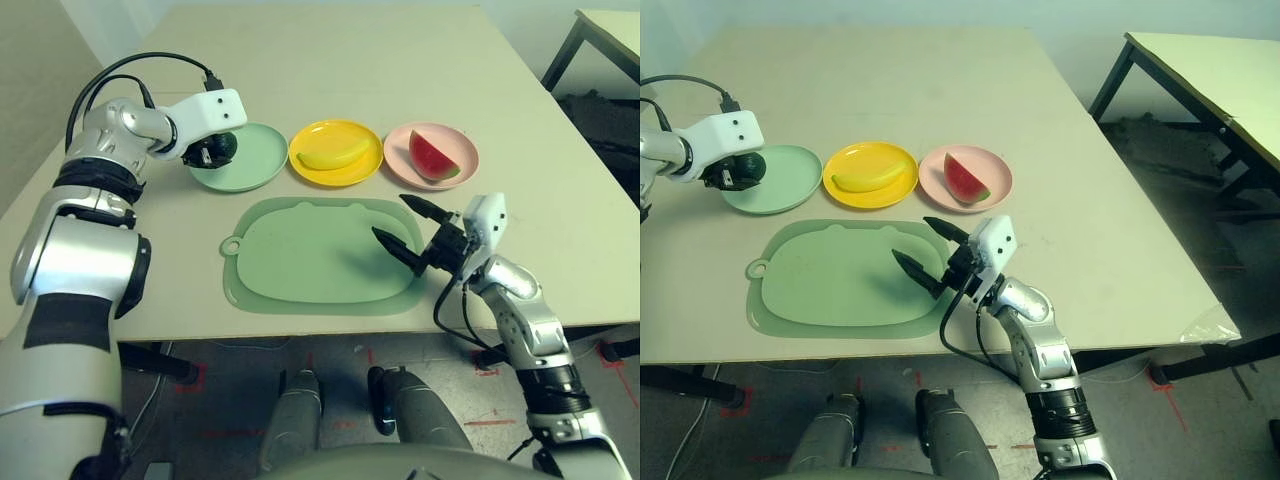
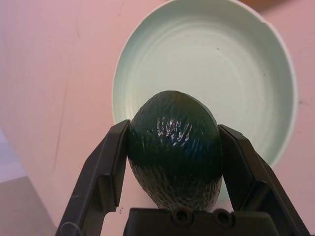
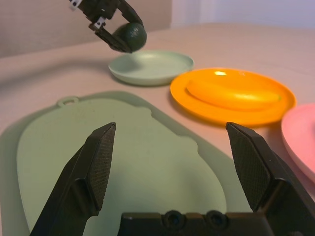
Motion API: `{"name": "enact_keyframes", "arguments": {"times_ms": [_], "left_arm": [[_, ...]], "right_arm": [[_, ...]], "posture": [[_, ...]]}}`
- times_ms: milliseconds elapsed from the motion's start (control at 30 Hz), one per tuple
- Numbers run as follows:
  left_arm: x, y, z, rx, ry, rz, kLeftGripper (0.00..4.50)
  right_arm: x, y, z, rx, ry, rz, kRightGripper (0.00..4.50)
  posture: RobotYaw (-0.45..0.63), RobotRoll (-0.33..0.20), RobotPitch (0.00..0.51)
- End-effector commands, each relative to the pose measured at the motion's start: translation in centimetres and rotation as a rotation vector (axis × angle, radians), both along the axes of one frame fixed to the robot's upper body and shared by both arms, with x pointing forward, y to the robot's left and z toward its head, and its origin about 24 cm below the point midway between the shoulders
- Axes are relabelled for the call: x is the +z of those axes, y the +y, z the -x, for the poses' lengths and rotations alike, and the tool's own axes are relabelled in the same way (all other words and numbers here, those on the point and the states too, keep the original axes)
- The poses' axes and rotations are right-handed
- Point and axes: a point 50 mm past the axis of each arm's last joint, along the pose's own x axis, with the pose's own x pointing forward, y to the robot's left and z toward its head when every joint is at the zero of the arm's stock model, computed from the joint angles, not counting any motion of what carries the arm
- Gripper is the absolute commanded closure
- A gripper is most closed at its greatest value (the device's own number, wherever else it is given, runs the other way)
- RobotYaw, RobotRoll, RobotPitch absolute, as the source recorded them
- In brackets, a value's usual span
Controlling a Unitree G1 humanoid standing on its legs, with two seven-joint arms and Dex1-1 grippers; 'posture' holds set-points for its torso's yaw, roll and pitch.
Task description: Place the fruits into color-matched plates.
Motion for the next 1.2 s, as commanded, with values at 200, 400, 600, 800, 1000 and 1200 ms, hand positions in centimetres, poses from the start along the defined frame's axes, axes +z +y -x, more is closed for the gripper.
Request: {"name": "enact_keyframes", "arguments": {"times_ms": [200,400,600,800,1000,1200], "left_arm": [[-2.8,0.0,0.1,0.009,0.016,-0.017,1.42],[-3.0,-0.3,0.0,-0.002,0.015,-0.026,0.06],[-2.0,-0.2,-0.1,-0.008,-0.021,-0.029,0.06],[0.1,-0.2,-0.1,-0.036,-0.086,0.032,0.06],[1.6,2.0,1.2,0.02,-0.136,0.568,0.06],[-0.1,3.7,3.9,0.065,-0.23,1.0,0.06]], "right_arm": [[0.5,-0.2,0.7,-0.011,-0.008,-0.002,0.0],[1.2,0.2,0.0,-0.012,-0.029,-0.017,0.0],[0.9,0.6,-0.3,0.006,-0.024,-0.012,0.0],[0.4,0.3,-0.6,0.005,-0.016,0.013,0.0],[-0.2,-2.1,-1.6,-0.133,-0.025,0.031,0.0],[-0.5,-5.6,-3.2,-0.388,-0.02,-0.031,0.0]], "posture": [[-0.15,0.0,0.184],[-0.15,0.0,0.181],[-0.14,0.0,0.177],[-0.13,0.0,0.171],[-0.1,0.0,0.166],[-0.07,0.0,0.156]]}}
